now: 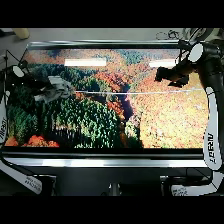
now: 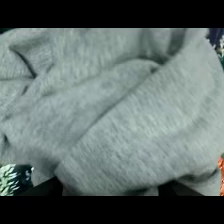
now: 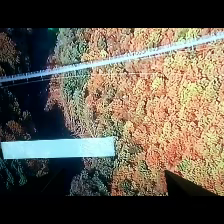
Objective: Fold the shirts.
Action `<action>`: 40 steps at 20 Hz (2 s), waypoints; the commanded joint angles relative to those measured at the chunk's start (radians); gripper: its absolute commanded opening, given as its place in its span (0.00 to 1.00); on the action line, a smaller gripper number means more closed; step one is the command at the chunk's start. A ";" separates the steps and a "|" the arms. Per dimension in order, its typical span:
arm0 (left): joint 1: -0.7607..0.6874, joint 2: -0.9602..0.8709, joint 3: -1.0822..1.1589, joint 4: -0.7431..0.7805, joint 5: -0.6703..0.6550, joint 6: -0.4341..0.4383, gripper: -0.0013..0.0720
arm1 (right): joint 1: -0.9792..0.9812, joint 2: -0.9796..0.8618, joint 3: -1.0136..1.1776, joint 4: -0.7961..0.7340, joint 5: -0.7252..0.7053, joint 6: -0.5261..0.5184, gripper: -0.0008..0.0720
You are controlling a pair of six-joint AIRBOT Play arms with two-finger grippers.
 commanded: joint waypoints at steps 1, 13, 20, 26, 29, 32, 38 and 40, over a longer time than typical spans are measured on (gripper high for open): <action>0.029 -0.085 0.025 -0.134 0.046 0.024 0.79 | 0.000 0.000 0.001 0.002 0.007 -0.004 0.93; -0.286 0.721 0.016 -0.557 0.103 0.550 0.05 | 0.000 0.389 0.003 -0.072 -0.097 -0.151 0.92; -0.805 0.697 -0.518 -0.333 0.275 0.329 0.05 | 0.000 0.542 0.001 -0.112 0.233 -0.150 0.93; -0.939 0.402 -0.510 -0.255 0.097 0.235 1.00 | 0.000 0.428 0.000 -0.109 0.322 -0.130 0.93; -0.742 0.509 -0.385 -0.026 -0.032 0.235 1.00 | 0.000 0.359 -0.074 -0.073 0.333 -0.125 0.93; -0.451 0.566 -0.382 0.013 -0.134 0.235 1.00 | 0.000 0.319 -0.266 0.047 0.267 -0.138 0.93; -0.066 0.555 -0.719 -0.123 -0.038 0.267 1.00 | 0.000 0.301 -0.597 0.194 0.171 -0.209 0.93; -0.061 0.515 -0.776 -0.226 0.017 0.293 1.00 | 0.000 0.300 -0.639 0.215 0.151 -0.223 0.93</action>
